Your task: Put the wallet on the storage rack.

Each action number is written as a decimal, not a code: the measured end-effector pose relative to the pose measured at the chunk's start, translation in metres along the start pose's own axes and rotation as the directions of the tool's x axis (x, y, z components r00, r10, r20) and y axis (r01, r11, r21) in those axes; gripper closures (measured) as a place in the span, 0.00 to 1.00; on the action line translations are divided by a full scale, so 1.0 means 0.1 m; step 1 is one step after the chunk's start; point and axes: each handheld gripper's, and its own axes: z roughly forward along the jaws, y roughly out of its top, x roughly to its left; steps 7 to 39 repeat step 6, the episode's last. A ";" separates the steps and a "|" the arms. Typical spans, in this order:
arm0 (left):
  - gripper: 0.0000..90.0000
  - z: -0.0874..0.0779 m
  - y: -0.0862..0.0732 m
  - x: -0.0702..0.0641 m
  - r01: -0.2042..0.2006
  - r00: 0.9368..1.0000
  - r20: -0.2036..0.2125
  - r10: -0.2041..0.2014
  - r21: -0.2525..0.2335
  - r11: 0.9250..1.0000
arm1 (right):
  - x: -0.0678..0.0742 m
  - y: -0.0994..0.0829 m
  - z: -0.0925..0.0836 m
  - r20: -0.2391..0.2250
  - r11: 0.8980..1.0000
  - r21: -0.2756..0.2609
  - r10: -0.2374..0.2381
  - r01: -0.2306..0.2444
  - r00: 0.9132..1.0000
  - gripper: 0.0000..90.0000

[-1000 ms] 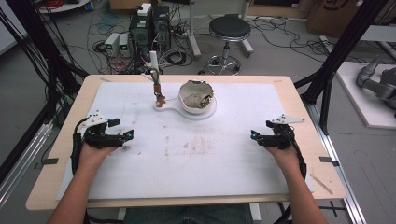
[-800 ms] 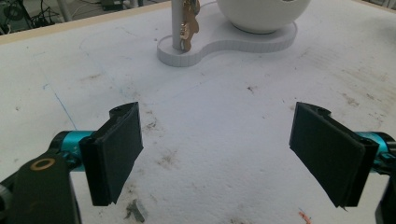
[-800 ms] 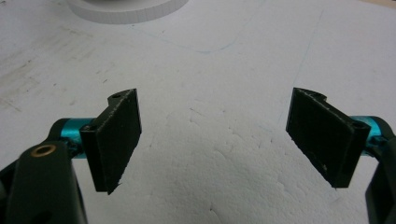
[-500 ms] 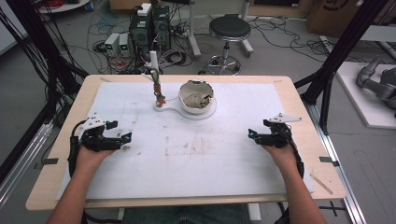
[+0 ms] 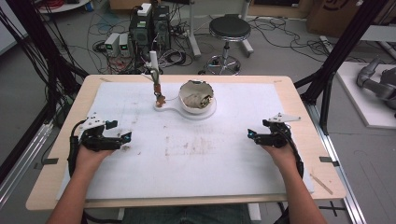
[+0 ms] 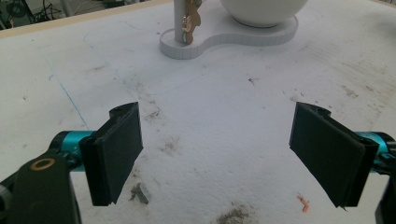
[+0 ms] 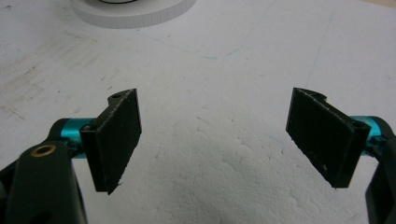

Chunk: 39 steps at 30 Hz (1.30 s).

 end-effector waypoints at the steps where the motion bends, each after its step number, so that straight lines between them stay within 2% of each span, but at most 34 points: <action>1: 0.19 0.00 0.00 0.00 -0.001 1.000 -0.002 0.001 -0.001 1.000 | 0.00 0.00 0.00 0.001 1.000 0.002 -0.003 0.003 1.000 0.20; 39: 0.19 0.00 0.00 0.00 0.003 1.000 -0.002 -0.003 -0.004 1.000 | 0.00 0.00 0.00 0.000 1.000 -0.001 -0.007 0.007 1.000 0.20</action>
